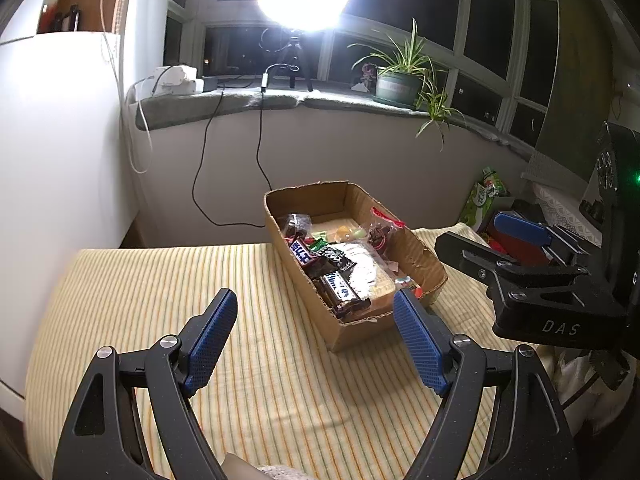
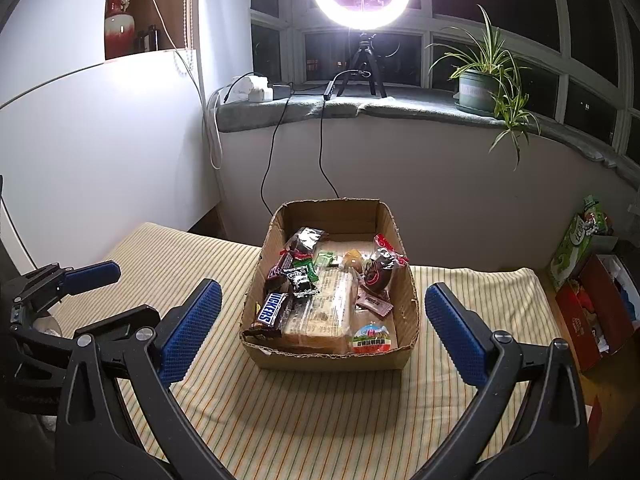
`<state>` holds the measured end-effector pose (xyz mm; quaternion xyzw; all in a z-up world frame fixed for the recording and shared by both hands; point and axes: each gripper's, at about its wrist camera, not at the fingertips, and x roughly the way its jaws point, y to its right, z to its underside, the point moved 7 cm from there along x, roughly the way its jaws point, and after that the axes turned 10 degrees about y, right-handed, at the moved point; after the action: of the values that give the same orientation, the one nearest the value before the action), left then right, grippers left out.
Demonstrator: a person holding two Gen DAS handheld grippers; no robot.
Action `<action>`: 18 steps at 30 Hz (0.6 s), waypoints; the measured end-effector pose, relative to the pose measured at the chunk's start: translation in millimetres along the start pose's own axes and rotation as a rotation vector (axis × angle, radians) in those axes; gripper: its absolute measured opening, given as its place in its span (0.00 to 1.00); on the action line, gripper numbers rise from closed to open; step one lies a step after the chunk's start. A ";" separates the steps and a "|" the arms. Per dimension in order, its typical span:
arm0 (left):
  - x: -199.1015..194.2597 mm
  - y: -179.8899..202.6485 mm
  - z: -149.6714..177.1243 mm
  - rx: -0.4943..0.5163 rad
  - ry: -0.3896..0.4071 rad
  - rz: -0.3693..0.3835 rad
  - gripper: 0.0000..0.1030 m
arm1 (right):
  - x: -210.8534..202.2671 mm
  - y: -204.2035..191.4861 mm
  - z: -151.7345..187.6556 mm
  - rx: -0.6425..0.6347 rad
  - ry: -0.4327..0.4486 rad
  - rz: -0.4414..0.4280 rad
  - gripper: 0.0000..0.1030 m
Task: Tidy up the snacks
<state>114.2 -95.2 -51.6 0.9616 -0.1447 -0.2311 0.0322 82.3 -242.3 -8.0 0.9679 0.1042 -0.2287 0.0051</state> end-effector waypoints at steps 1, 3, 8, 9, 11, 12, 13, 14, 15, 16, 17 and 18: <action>0.1 0.0 0.0 0.000 -0.001 0.000 0.78 | 0.1 0.1 0.0 0.000 0.000 0.000 1.00; -0.3 0.1 0.3 -0.002 -0.002 -0.001 0.78 | -0.1 0.0 0.2 -0.002 0.001 0.002 1.00; -1.9 0.7 -0.4 -0.001 -0.004 0.000 0.78 | -0.8 0.5 1.4 -0.003 -0.001 0.002 1.00; -1.5 0.6 -0.2 -0.001 -0.003 0.000 0.78 | -0.8 0.4 1.2 -0.002 -0.001 0.002 1.00; -1.9 0.5 -0.4 0.000 -0.002 0.000 0.78 | -0.8 1.5 1.9 0.000 0.000 0.001 1.00; -2.0 0.6 -0.4 0.000 -0.002 0.001 0.78 | -1.0 2.2 2.3 0.000 0.000 0.002 1.00; -2.0 0.6 -0.3 0.000 -0.002 0.000 0.78 | -0.5 3.5 2.6 0.000 0.000 0.002 1.00; -2.3 0.7 -0.4 0.000 -0.002 0.001 0.78 | -0.9 4.2 3.4 0.000 -0.001 0.003 1.00; -1.9 0.6 -0.4 0.001 -0.002 0.001 0.78 | -0.3 4.6 2.8 0.000 -0.001 0.002 1.00; -2.0 0.6 -0.3 0.000 -0.002 0.001 0.78 | -0.3 4.6 2.7 0.000 -0.001 0.002 1.00; -2.0 0.6 -0.4 0.000 -0.002 0.000 0.78 | -0.4 5.3 3.4 -0.001 -0.002 0.002 1.00; -2.0 0.5 -0.4 0.000 -0.002 0.001 0.78 | 0.2 6.0 3.6 -0.001 -0.003 0.002 1.00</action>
<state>112.5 -95.1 -50.2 0.9613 -0.1452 -0.2321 0.0320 82.2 -248.3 -11.5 0.9676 0.1034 -0.2303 0.0060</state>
